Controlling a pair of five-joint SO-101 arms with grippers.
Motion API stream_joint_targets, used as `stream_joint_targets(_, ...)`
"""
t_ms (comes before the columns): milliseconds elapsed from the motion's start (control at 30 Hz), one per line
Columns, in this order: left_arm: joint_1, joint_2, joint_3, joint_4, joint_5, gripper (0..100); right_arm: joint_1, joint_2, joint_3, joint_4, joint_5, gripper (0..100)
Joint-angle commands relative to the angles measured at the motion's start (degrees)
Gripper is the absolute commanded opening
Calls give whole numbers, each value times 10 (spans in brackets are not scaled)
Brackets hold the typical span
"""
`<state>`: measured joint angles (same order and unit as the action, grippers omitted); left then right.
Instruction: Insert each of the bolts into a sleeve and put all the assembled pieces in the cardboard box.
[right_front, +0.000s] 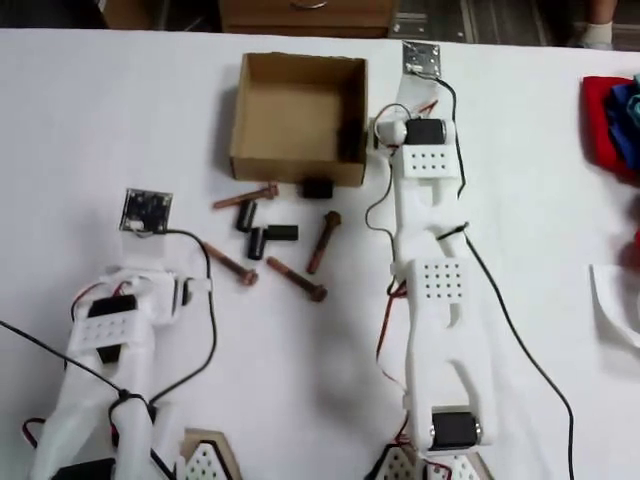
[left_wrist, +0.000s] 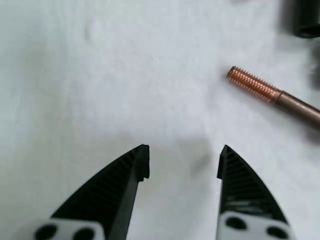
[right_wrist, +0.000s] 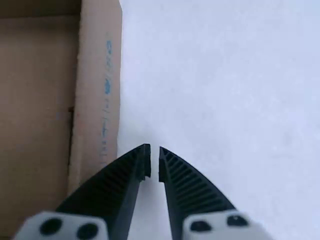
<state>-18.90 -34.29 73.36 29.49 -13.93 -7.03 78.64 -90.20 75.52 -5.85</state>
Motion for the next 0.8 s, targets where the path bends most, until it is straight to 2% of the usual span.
stream_joint_targets(0,-4,-11,-1,-8,4,241,-15,-9,-15,0,2,19)
stream_joint_targets(233,-4,-11,-1,-8,4,241,34,-57,-54,17,6,21)
stream_joint_targets(367,-4,-11,-1,-8,4,241,46,-132,-54,94,105,40)
stream_joint_targets(467,-4,-11,-1,-8,4,241,35,-180,-54,170,176,103)
stream_joint_targets(600,-4,-11,-2,-8,7,241,-2,-213,-54,259,233,144)
stream_joint_targets(767,-23,-12,-6,-8,13,241,-34,-234,-6,260,251,144)
